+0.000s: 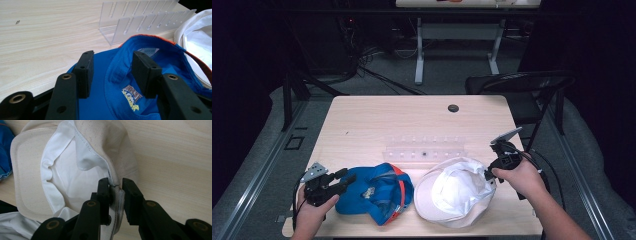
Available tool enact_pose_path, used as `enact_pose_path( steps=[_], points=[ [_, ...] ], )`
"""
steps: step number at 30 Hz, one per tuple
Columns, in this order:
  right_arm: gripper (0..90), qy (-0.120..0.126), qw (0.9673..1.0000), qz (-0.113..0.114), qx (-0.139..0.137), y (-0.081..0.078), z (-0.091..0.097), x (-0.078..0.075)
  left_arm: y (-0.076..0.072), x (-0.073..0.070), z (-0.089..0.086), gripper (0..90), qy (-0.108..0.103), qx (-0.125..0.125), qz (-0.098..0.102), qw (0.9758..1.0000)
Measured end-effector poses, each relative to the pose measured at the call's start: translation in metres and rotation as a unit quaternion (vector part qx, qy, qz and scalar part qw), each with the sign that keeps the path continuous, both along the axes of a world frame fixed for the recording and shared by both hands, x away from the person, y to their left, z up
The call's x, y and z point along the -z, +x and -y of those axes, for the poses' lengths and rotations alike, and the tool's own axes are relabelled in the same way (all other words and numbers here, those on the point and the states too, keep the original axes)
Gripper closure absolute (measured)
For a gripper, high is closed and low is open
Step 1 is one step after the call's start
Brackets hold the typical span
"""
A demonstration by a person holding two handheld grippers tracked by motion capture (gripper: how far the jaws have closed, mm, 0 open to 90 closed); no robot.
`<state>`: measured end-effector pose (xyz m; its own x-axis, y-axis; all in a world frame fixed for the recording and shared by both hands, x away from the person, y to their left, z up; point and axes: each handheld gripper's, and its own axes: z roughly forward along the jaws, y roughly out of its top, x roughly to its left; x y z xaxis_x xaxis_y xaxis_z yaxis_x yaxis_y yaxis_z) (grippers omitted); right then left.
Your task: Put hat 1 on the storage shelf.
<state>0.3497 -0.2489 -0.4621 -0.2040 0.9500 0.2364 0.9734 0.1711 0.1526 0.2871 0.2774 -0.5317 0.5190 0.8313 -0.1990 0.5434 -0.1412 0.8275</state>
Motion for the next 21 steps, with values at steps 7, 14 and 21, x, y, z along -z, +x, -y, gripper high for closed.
enact_pose_path(
  steps=[7, 14, 21],
  points=[
    [79.8, -0.008, 1.0000, 0.004, 0.004, 0.000, -0.005, -0.007, 0.000, 0.004, 0.001, 52.9, 0.006, -0.005, -0.001, 1.0000],
    [80.8, -0.003, 1.0000, 0.003, 0.005, -0.001, -0.009, -0.016, 0.000, 0.003, -0.001, 51.1, 0.007, -0.010, -0.002, 0.9999],
    [81.0, 0.021, 0.9997, 0.005, 0.008, -0.003, -0.009, -0.030, -0.001, 0.003, 0.000, 49.5, 0.008, -0.006, 0.002, 0.9999]
  ],
)
